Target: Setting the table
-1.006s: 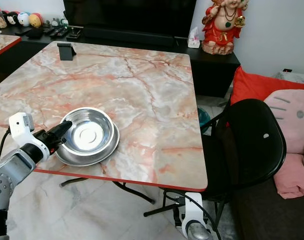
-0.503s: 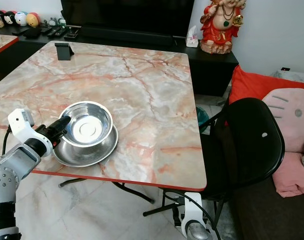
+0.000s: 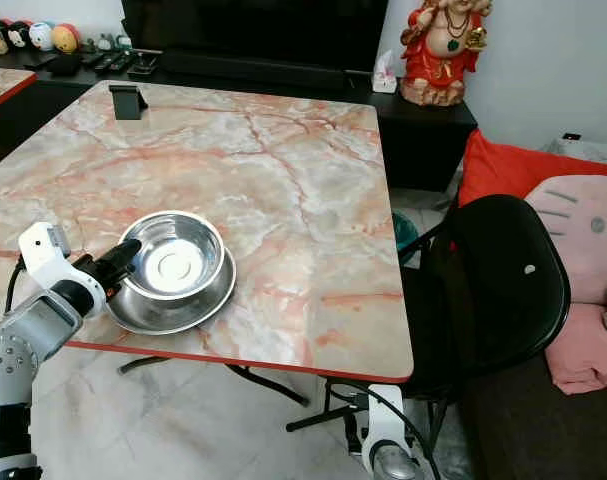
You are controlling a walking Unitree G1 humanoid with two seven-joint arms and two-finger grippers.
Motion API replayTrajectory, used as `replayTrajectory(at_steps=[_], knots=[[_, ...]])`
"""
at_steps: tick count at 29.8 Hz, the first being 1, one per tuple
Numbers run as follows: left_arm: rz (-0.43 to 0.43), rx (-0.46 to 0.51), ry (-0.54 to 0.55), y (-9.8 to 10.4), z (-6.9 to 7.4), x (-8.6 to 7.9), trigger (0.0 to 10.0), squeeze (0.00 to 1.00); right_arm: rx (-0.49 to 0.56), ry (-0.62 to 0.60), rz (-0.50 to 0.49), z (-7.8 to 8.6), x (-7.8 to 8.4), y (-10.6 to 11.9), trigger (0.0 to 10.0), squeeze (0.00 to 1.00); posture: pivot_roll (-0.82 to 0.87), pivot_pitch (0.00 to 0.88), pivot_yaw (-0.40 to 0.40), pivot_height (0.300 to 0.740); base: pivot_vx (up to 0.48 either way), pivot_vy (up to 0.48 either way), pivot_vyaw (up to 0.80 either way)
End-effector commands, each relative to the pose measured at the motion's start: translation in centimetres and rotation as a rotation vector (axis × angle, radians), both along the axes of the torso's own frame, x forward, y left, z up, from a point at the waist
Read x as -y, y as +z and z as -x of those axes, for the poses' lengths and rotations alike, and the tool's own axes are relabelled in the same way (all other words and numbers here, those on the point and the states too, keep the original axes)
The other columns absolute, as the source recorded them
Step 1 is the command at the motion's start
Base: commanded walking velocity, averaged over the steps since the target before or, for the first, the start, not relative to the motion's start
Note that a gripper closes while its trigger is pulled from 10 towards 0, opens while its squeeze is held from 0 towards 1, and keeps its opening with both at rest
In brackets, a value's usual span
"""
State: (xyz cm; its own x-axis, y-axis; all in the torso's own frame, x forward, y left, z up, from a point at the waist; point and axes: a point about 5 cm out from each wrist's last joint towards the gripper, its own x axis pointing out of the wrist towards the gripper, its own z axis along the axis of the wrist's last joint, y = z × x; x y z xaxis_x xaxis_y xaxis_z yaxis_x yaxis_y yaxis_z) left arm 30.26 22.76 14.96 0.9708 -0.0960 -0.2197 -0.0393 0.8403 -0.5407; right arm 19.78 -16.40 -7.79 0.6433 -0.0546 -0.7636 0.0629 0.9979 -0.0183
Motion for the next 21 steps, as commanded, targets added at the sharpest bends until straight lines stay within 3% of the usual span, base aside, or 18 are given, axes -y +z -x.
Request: replayTrajectory(at_steps=[1,21], knots=[[-0.020,-0.029,-0.001,-0.35,0.00,0.05,10.0,0.00,-0.005,0.005,0.007,-0.05,0.04,0.01,10.0,0.00,-0.04,0.000,-0.068,0.740,0.000,0.000,0.00],[-0.031,-0.064,-0.012,-0.99,0.08,0.18,10.0,0.00,-0.006,0.006,0.007,-0.04,0.03,0.01,10.0,0.00,-0.03,0.000,-0.068,0.740,0.000,0.000,0.00]])
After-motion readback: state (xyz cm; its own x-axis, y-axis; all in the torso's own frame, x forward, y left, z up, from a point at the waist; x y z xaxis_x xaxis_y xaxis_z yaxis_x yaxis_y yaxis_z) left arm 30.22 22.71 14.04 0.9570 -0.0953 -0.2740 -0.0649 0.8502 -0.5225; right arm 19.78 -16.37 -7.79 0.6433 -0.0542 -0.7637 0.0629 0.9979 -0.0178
